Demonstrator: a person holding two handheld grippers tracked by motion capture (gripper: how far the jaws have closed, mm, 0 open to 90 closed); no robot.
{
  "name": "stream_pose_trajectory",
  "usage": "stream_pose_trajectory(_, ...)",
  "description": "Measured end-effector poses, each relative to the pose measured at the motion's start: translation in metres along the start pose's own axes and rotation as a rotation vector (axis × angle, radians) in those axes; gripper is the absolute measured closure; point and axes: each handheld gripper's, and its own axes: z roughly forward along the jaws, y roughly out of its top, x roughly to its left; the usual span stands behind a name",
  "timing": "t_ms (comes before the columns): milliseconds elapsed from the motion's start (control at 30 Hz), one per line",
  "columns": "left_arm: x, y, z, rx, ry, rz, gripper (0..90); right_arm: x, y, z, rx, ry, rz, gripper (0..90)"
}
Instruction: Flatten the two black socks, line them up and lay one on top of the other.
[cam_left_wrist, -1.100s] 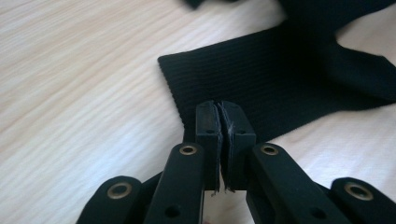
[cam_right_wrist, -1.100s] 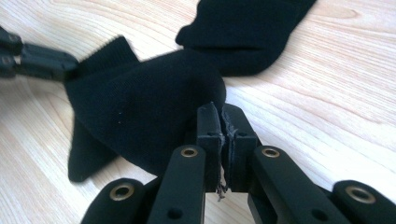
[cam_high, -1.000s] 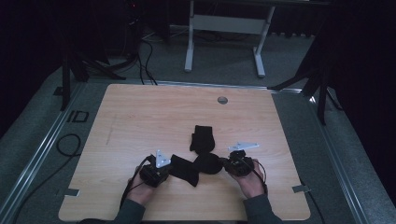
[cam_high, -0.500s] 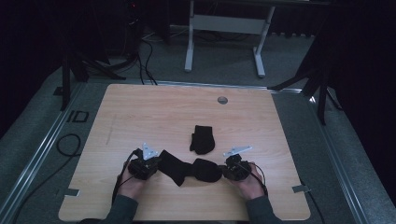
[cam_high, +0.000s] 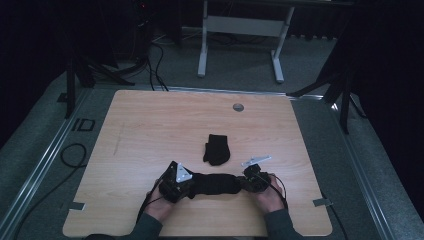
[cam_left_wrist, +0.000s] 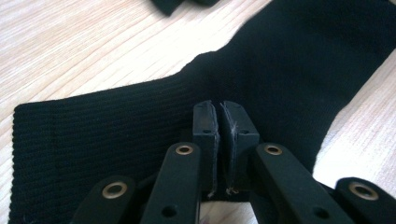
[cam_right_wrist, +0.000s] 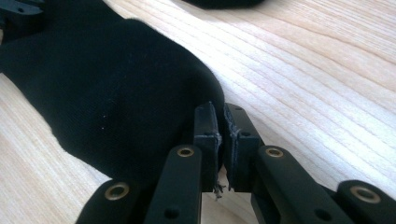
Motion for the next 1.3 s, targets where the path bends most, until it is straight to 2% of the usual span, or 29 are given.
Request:
stream_pose_trajectory(100,0.005,-0.002,-0.002,0.005,0.002,-0.009,85.8,-0.001,0.0,-0.002,0.008,-0.018,-0.002,83.2)
stream_pose_trajectory(200,0.008,-0.003,-0.003,-0.001,-0.003,-0.015,85.1,-0.001,0.001,-0.005,-0.013,-0.04,-0.001,78.3)
stream_pose_trajectory(267,0.008,-0.003,-0.004,-0.005,-0.004,-0.014,84.5,-0.001,0.001,-0.005,-0.013,-0.04,-0.001,78.3)
stream_pose_trajectory(400,0.016,-0.002,-0.011,-0.053,-0.009,-0.048,78.1,0.003,0.01,-0.011,-0.074,-0.053,-0.001,72.2)
stream_pose_trajectory(500,0.024,-0.002,-0.016,-0.069,0.001,-0.077,75.1,0.008,0.019,-0.012,-0.113,-0.05,0.0,69.6)
stream_pose_trajectory(567,0.029,-0.003,-0.018,-0.073,0.013,-0.09,73.2,0.01,0.025,-0.01,-0.133,-0.037,0.001,67.9)
stream_pose_trajectory(633,0.033,-0.003,-0.02,-0.079,0.022,-0.103,72.1,0.014,0.034,-0.004,-0.146,-0.045,0.005,66.4)
stream_pose_trajectory(733,0.038,-0.004,-0.021,-0.081,0.033,-0.12,71.1,0.019,0.045,0.005,-0.149,-0.046,-0.02,66.4)
stream_pose_trajectory(833,0.041,-0.004,-0.022,-0.083,0.039,-0.126,70.6,0.023,0.058,0.012,-0.16,-0.028,-0.032,66.9)
stream_pose_trajectory(900,0.042,-0.005,-0.023,-0.087,0.05,-0.131,70.5,0.024,0.066,0.016,-0.162,-0.015,-0.03,67.2)
stream_pose_trajectory(1000,0.042,-0.005,-0.024,-0.09,0.058,-0.138,70.4,0.023,0.076,0.026,-0.153,0.039,0.022,67.2)
stream_pose_trajectory(1033,0.042,-0.005,-0.024,-0.09,0.059,-0.138,70.4,0.024,0.078,0.03,-0.148,0.038,0.035,66.3)
stream_pose_trajectory(1200,0.042,-0.005,-0.022,-0.083,0.058,-0.136,70.1,0.03,0.089,0.049,-0.113,0.016,0.029,57.9)
stream_pose_trajectory(1300,0.041,-0.005,-0.021,-0.08,0.057,-0.134,70.0,0.031,0.091,0.061,-0.066,-0.018,0.028,56.1)
